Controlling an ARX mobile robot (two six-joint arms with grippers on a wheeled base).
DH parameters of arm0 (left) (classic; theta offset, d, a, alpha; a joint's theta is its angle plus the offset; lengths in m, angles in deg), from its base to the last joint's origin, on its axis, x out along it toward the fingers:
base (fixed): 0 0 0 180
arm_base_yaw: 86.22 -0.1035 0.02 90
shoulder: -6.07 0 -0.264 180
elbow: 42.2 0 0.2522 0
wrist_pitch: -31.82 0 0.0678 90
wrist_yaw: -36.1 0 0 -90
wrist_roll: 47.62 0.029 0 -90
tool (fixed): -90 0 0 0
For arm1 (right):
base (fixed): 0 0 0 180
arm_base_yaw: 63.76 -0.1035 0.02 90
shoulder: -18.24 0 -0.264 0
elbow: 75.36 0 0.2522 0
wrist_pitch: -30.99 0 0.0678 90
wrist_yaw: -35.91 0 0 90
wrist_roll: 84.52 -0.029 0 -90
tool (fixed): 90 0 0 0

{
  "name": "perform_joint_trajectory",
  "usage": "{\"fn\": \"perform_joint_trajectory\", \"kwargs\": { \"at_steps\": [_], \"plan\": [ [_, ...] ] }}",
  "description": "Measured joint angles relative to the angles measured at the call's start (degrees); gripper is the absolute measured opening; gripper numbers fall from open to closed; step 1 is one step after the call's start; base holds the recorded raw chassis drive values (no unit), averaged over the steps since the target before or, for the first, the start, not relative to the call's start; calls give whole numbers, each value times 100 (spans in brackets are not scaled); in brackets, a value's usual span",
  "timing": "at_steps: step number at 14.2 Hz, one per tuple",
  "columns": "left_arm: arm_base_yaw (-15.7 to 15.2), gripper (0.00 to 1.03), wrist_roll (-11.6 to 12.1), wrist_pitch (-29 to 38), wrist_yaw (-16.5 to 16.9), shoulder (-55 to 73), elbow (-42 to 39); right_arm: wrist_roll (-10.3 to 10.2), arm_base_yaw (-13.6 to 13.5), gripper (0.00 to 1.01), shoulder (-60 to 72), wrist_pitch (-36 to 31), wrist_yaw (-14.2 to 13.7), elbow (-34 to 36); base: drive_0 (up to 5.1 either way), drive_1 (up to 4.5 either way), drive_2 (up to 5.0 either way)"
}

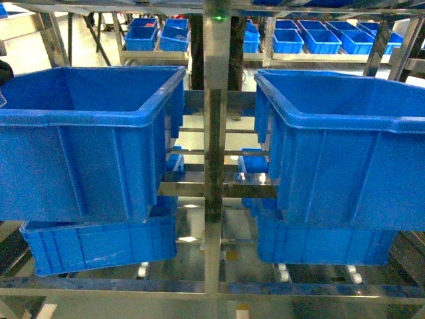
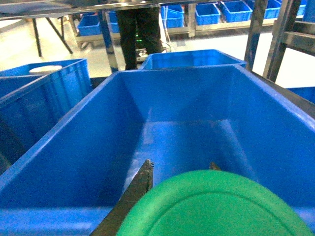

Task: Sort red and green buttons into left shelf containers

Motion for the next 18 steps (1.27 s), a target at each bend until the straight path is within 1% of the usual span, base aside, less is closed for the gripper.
{"fn": "perform_joint_trajectory", "kwargs": {
  "at_steps": [2,4,5,6,7,8,11,17,18],
  "plan": [
    [0,26,0,0,2,0,0,-7,17,27,898,188,-286,-1027,0,0,0],
    [0,26,0,-2,2,0,0,-28,81,27,1939,649,-560,-2223,0,0,0],
    [0,26,0,-9,0,0,0,-22,116,47,2323,247,-533,-2739,0,0,0],
    [0,26,0,-2,2,0,0,463,42,98,293,-1359,-616,-511,0,0,0],
    [0,26,-2,-2,2,0,0,756,-195,98,-1003,-1392,-608,870,0,0,0],
    [0,26,-2,-2,2,0,0,772,-208,98,-1167,-1364,-590,1016,0,0,0],
    [0,26,-2,-2,0,0,0,761,-275,98,-1399,-1029,-535,1167,0,0,0],
    [-4,26,-2,33,4,2,-2,761,-302,98,-1298,-896,-551,1165,0,0,0],
    [-63,26,-20,249,68,50,0,761,-302,98,-1300,-918,-551,1165,0,0,0]
  ]
}}
